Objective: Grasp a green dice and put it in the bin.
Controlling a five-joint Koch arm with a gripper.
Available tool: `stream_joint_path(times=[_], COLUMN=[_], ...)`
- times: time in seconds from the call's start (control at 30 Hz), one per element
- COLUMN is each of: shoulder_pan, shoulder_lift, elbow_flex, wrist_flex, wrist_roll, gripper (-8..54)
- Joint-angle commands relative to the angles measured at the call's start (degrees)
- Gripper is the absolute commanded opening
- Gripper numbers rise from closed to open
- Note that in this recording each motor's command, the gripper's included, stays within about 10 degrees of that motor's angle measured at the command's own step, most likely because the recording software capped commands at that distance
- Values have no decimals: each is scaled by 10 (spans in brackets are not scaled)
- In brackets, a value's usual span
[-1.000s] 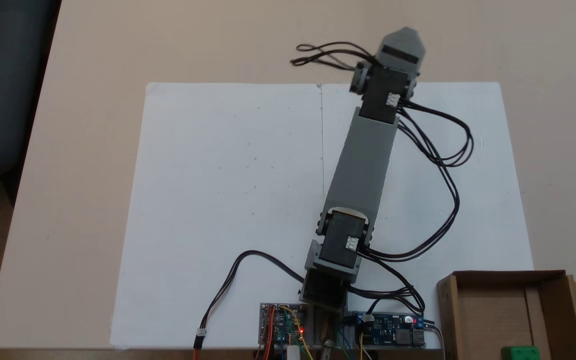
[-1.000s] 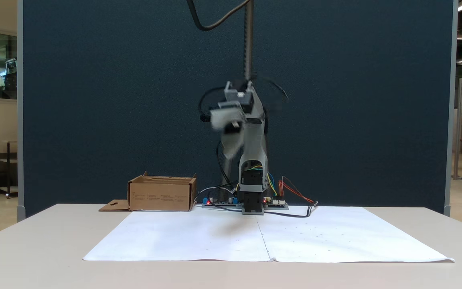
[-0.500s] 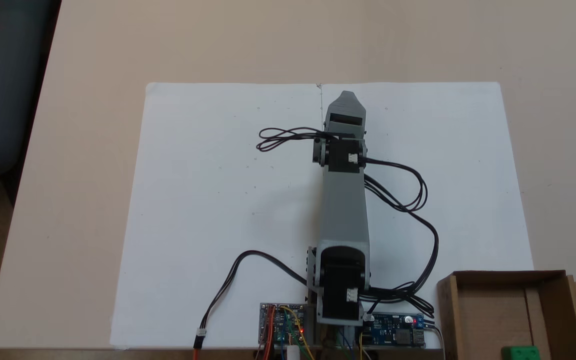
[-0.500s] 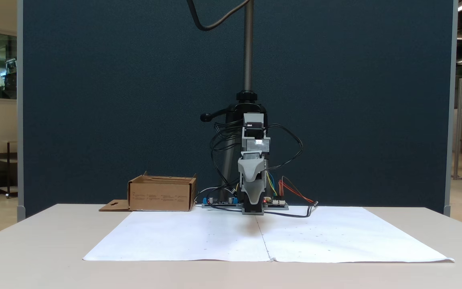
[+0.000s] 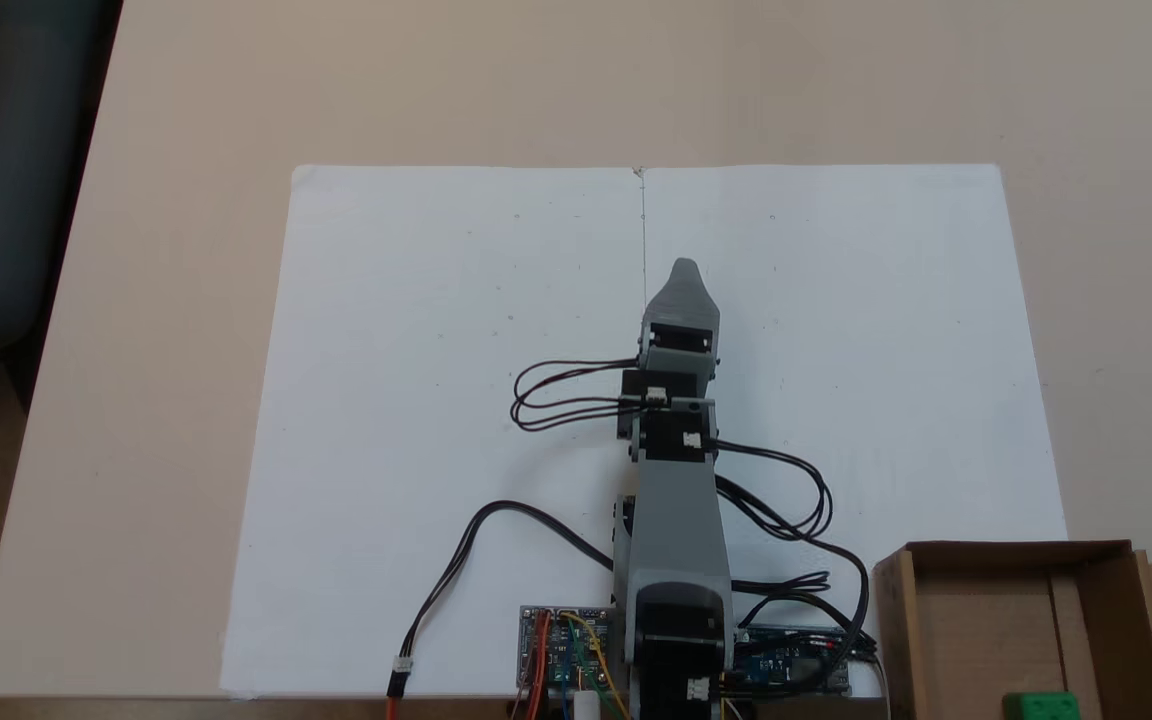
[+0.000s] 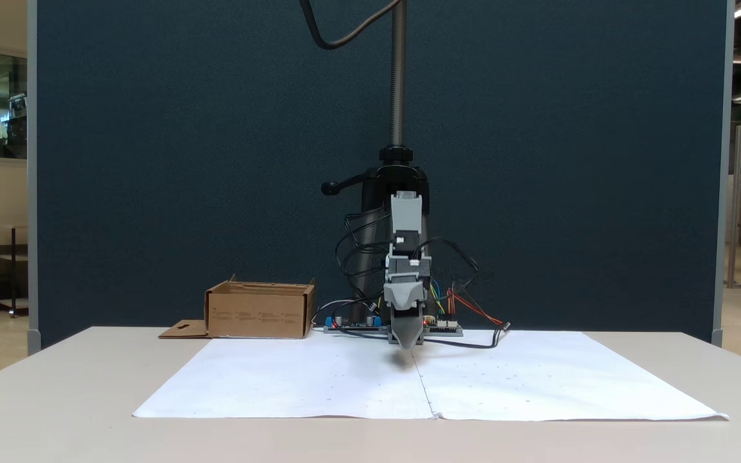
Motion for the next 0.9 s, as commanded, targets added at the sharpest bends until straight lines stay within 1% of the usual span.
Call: stream_joint_path(times=[0.0, 0.17, 0.33, 0.5, 0.87], shoulder_pan=[0, -4, -3, -4, 2], shoulder_lift=[56, 68, 69, 69, 68], elbow_flex=[15, 105, 163, 165, 165], wrist_flex=[-91, -197, -288, -357, -483], wrist_roll=[-31, -33, -40, -47, -56], gripper=[434, 434, 435, 454, 459])
